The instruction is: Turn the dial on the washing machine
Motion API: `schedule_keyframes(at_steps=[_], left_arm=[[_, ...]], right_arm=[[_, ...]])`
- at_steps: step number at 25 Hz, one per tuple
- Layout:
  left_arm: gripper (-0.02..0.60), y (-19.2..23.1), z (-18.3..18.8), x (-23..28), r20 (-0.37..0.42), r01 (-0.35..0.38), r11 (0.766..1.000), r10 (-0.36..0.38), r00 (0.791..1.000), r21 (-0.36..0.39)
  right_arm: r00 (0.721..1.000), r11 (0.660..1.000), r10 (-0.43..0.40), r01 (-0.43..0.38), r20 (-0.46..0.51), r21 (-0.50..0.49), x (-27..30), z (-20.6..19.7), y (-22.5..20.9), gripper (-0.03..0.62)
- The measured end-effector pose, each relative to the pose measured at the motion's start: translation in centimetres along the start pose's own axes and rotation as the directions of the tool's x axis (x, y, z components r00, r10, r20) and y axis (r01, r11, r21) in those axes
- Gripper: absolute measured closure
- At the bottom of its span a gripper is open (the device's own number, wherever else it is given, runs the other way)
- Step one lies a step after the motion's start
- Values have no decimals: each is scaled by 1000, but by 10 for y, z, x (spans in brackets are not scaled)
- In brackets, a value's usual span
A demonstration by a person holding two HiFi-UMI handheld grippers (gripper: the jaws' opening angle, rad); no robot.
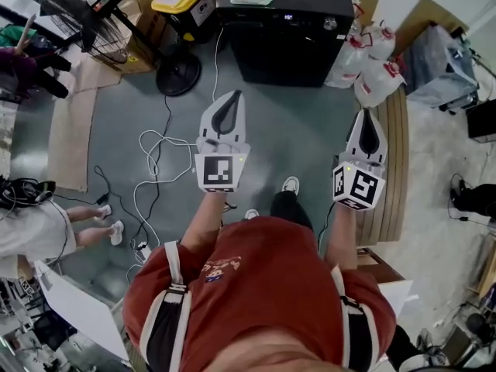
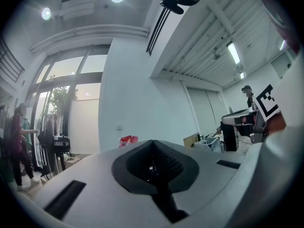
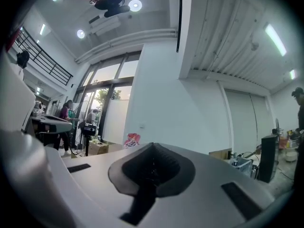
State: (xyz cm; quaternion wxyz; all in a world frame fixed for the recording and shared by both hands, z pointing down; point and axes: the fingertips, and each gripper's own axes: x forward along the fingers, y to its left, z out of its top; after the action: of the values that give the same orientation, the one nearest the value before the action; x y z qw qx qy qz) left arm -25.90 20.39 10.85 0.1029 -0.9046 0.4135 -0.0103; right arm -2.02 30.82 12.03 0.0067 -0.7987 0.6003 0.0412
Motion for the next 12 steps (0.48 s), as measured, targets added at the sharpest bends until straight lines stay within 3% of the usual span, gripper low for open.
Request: schedule_keyframes(at_steps=[12], left_arm=[[572,-58,21,98,7,-31,999,31,1000,7]], right_arm=[[998,997,54,-54,10,53,78,-8,-88,586]])
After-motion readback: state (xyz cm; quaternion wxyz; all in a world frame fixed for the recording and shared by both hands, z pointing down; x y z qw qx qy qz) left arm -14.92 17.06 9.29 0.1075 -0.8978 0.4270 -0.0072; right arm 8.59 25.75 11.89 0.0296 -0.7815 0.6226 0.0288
